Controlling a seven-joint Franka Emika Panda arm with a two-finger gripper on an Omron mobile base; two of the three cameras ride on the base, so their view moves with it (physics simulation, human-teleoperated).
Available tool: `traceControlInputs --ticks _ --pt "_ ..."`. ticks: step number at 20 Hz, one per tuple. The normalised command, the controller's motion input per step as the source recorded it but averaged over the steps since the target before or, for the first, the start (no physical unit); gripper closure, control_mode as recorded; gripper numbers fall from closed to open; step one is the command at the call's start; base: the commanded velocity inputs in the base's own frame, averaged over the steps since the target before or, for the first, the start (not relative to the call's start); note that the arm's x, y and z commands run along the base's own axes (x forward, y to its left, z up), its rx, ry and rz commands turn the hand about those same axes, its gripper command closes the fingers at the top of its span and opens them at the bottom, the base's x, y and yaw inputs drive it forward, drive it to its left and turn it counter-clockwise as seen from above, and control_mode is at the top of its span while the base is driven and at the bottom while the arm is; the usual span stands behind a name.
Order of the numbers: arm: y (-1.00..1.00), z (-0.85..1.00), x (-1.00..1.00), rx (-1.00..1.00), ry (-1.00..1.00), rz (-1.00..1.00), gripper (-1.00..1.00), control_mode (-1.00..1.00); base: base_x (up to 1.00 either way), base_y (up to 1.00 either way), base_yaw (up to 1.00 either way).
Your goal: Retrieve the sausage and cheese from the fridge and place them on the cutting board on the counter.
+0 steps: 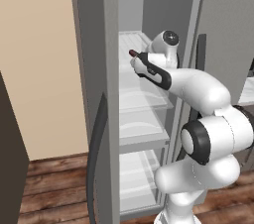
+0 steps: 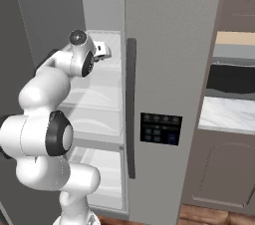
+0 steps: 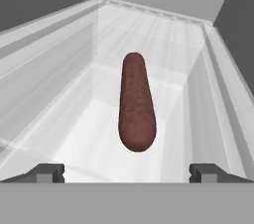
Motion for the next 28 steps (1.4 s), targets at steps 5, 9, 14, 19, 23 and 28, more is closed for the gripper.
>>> traceControlInputs --ticks 5,9,14,19,23,28 --pt "0.01 0.21 0.03 0.0 0.0 0.0 -1.0 -1.0 0.0 0.0 0.0" --pt "0.05 0.11 0.3 0.0 0.0 0.0 -1.0 -1.0 0.0 0.0 0.0" --pt "0.12 0.0 0.57 0.0 0.0 0.0 -1.0 -1.0 0.0 0.0 0.0" --pt "0.06 0.0 0.39 0.0 0.0 0.0 -1.0 -1.0 0.0 0.0 0.0" --pt "0.03 0.0 0.1 0.0 0.03 0.0 -1.0 -1.0 0.0 0.0 0.0" --pt "0.0 -0.01 0.15 0.0 0.06 0.0 -1.0 -1.0 0.0 0.0 0.0"
